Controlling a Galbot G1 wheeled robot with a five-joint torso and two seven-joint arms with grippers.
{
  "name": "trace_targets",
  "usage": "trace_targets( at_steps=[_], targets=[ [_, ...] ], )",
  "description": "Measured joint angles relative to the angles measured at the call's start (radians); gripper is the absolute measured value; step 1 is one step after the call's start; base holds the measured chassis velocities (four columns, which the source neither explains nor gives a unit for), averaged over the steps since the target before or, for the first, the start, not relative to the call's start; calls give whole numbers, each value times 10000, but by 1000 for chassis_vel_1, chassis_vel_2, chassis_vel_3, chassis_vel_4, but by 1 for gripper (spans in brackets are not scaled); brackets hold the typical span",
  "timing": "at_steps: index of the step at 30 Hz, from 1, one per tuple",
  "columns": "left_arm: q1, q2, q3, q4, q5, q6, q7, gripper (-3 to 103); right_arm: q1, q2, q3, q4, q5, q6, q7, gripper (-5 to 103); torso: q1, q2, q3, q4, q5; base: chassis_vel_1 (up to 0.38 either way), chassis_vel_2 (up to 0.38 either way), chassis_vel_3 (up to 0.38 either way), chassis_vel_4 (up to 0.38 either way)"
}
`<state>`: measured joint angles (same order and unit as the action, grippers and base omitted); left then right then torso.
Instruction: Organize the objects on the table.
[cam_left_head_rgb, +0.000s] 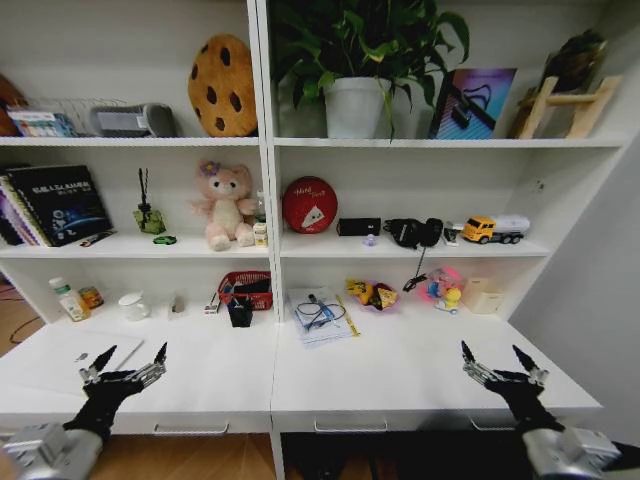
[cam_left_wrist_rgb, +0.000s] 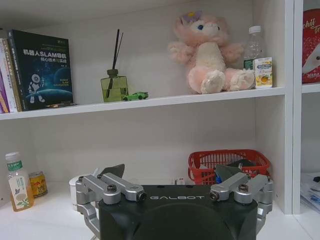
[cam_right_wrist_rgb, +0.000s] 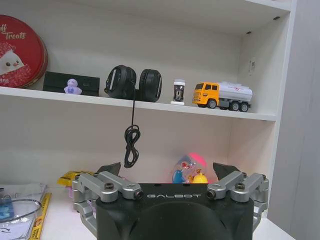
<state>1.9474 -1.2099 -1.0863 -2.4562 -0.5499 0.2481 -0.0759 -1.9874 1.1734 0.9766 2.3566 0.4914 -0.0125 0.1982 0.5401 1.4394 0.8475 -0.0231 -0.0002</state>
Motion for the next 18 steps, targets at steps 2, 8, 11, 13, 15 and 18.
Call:
trace_targets(
  at_steps=[2, 8, 11, 13, 15, 18],
  targets=[
    [0, 0, 0, 0, 0, 0, 0, 100, 0, 8, -11, 7, -2, -30, 6, 100, 0, 0, 0, 0, 1, 0, 0, 0, 0],
    [0, 0, 0, 0, 0, 0, 0, 100, 46, 0, -57, -7, -5, -62, 17, 100, 2, -1, 1, 0, 1, 0, 0, 0, 0],
    [0, 0, 0, 0, 0, 0, 0, 100, 65, -8, -68, -28, -5, -64, 18, 100, 2, -2, 1, 0, 2, 0, 0, 0, 0],
    [0, 0, 0, 0, 0, 0, 0, 100, 77, -14, -78, -41, -6, -67, 21, 100, 2, -2, 1, 0, 1, 0, 0, 0, 0],
    [0, 0, 0, 0, 0, 0, 0, 100, 82, -17, -83, -47, -5, -68, 22, 100, 2, -2, 1, -1, 1, 0, 0, 0, 0],
    [0, 0, 0, 0, 0, 0, 0, 100, 97, -24, -94, -65, -5, -71, 26, 100, 3, -2, 1, 0, 3, 6, 8, -3, -17]
  ],
)
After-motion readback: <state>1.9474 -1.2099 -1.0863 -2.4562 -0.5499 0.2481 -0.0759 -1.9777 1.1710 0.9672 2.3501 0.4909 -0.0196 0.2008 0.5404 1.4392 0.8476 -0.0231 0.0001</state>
